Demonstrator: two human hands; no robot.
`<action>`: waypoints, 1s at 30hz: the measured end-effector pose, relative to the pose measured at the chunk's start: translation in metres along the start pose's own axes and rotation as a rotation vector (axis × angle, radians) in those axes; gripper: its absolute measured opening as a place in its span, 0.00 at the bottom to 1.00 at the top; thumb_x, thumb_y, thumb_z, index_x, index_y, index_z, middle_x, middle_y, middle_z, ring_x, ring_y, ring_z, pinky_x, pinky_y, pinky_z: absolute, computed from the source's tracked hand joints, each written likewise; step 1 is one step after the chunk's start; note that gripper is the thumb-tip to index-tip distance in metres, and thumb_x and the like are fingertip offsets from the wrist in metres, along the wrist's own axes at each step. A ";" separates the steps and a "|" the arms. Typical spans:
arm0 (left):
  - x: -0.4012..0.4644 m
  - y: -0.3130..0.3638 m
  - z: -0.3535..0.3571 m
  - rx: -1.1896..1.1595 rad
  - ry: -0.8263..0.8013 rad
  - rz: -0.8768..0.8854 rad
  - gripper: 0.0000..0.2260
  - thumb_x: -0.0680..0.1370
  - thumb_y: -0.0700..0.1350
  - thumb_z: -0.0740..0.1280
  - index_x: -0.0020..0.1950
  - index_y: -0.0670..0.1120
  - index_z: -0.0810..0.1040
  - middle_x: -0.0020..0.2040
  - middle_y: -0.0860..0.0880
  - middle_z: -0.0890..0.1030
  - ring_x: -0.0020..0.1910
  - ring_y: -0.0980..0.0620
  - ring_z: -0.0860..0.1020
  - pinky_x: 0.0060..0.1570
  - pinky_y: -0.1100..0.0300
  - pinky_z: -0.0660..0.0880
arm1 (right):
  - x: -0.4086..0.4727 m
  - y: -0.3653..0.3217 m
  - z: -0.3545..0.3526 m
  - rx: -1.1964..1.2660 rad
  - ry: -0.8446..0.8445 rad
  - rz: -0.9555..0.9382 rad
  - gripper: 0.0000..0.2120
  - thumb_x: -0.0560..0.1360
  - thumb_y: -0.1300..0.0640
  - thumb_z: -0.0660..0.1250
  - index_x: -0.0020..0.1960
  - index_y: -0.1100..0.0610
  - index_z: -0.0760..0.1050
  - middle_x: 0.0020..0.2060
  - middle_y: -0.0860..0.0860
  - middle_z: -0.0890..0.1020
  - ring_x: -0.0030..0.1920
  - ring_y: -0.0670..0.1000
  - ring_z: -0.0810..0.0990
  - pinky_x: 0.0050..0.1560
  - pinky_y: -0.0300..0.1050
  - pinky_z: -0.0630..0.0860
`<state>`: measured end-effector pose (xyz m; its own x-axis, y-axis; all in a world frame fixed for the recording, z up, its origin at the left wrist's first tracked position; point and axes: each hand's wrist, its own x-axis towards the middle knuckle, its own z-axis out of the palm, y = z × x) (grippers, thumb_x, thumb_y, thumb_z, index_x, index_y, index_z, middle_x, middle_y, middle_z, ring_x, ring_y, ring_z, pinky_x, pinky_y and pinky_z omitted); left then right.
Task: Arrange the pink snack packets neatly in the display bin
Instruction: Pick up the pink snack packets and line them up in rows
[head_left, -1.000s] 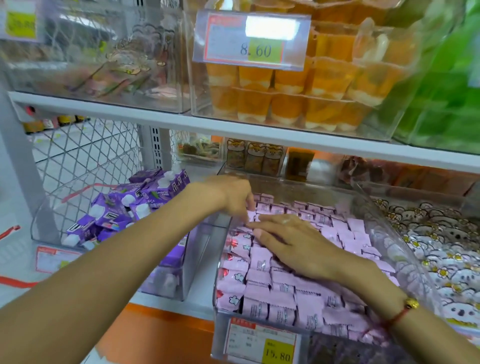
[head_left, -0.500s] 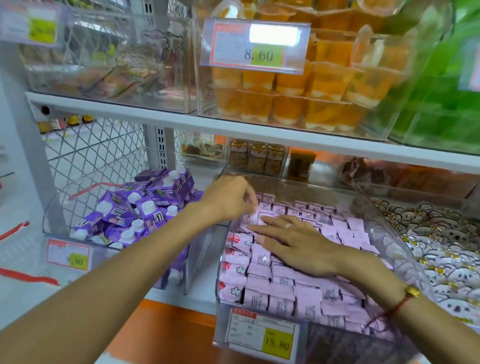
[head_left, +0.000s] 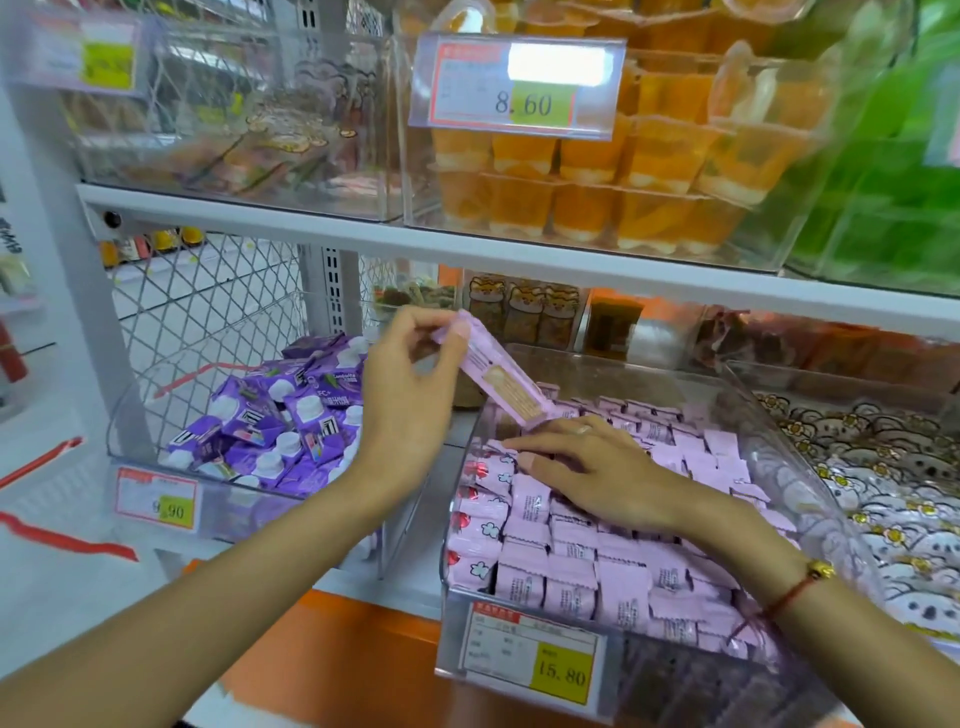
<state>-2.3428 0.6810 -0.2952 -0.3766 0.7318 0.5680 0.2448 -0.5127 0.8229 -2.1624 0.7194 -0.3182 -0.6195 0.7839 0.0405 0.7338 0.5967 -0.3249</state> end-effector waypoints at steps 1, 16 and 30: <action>0.000 0.002 -0.003 -0.051 0.050 -0.054 0.02 0.79 0.42 0.64 0.49 0.46 0.76 0.47 0.47 0.81 0.46 0.53 0.79 0.49 0.61 0.76 | -0.002 -0.002 0.000 0.069 0.076 -0.027 0.17 0.79 0.44 0.55 0.63 0.44 0.75 0.61 0.47 0.77 0.58 0.51 0.72 0.59 0.53 0.69; 0.006 0.002 -0.023 0.051 -0.336 -0.139 0.15 0.74 0.54 0.68 0.60 0.54 0.75 0.60 0.56 0.78 0.58 0.60 0.77 0.54 0.64 0.76 | -0.018 -0.033 -0.025 1.036 0.509 0.054 0.11 0.67 0.53 0.73 0.48 0.54 0.83 0.44 0.51 0.85 0.41 0.45 0.84 0.34 0.32 0.76; -0.006 -0.010 -0.014 0.111 -0.332 -0.084 0.18 0.64 0.62 0.70 0.49 0.56 0.79 0.48 0.56 0.83 0.47 0.55 0.81 0.48 0.62 0.78 | -0.016 -0.024 -0.033 1.376 0.475 0.136 0.22 0.72 0.60 0.70 0.63 0.61 0.69 0.50 0.57 0.84 0.46 0.50 0.84 0.44 0.35 0.79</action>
<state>-2.3554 0.6758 -0.3069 -0.0931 0.8845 0.4572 0.3280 -0.4063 0.8529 -2.1614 0.6983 -0.2801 -0.2203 0.9639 0.1493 -0.2309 0.0972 -0.9681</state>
